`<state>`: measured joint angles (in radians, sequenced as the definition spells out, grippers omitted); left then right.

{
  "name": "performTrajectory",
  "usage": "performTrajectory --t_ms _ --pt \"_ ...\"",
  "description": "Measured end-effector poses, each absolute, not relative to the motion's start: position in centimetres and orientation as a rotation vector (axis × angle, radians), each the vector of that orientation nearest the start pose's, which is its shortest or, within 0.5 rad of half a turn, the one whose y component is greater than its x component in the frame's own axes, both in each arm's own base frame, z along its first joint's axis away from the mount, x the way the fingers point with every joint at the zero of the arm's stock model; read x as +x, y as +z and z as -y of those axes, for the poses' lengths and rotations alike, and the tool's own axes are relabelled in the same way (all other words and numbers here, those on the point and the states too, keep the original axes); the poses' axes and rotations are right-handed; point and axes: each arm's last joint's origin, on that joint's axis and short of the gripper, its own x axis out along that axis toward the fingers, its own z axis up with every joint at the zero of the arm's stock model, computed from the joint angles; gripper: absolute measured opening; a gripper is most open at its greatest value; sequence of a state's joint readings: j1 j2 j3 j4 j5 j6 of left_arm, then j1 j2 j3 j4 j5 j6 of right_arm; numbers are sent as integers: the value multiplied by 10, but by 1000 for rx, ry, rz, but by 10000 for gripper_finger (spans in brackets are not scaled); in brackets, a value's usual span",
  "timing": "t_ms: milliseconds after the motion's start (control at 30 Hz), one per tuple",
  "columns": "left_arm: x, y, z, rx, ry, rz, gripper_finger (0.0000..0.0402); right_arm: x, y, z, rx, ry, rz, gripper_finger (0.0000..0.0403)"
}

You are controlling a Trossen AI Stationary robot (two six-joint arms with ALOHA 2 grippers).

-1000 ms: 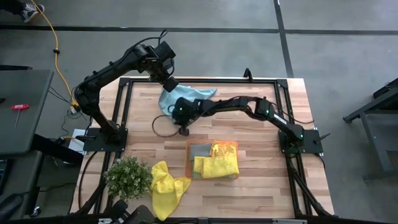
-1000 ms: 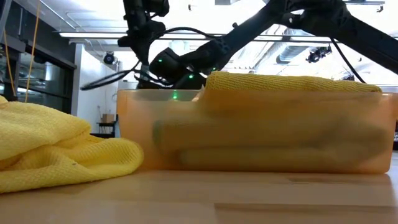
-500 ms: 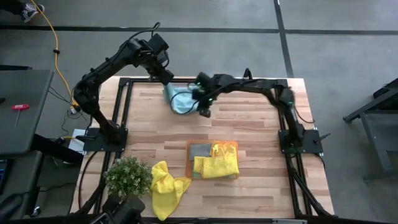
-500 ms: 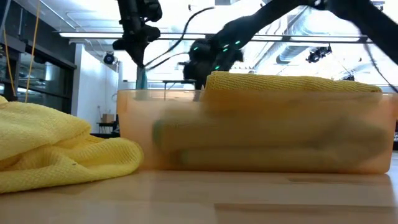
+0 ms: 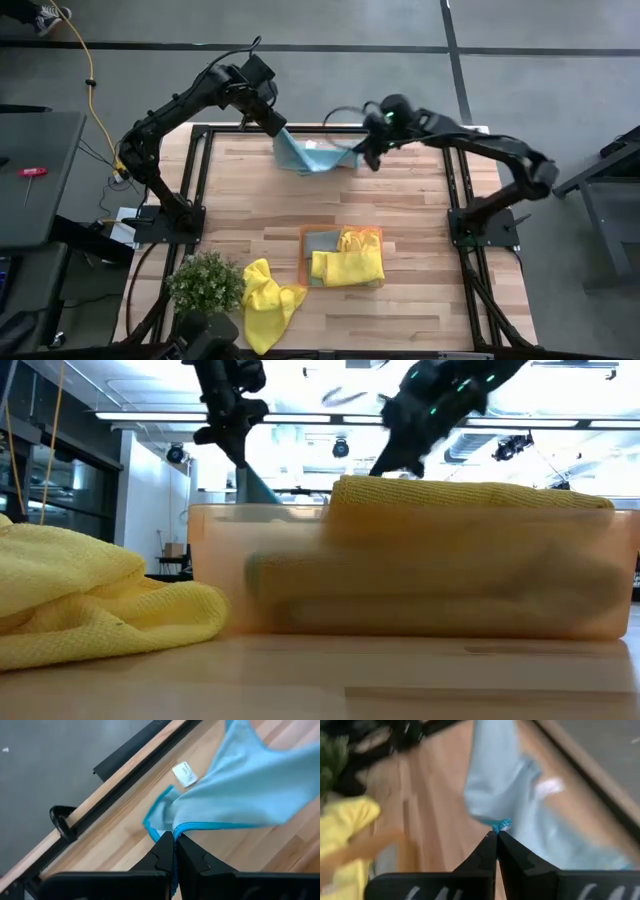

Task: Fold microfiber towels
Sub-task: Fold the blue microfiber towel

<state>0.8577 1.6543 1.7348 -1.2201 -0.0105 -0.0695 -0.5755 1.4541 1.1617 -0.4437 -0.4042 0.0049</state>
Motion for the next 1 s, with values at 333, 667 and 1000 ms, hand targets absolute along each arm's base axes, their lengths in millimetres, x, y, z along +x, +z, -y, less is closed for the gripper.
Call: performTrajectory --t_ms 333,667,1000 --pt "210 383 -245 -451 831 -977 0 201 353 177 292 -508 -437 0" --pt "195 434 -246 -195 992 -913 0 179 389 206 235 -640 -340 0" --pt "168 441 -267 -154 1125 -912 0 175 433 232 173 -675 -262 0"
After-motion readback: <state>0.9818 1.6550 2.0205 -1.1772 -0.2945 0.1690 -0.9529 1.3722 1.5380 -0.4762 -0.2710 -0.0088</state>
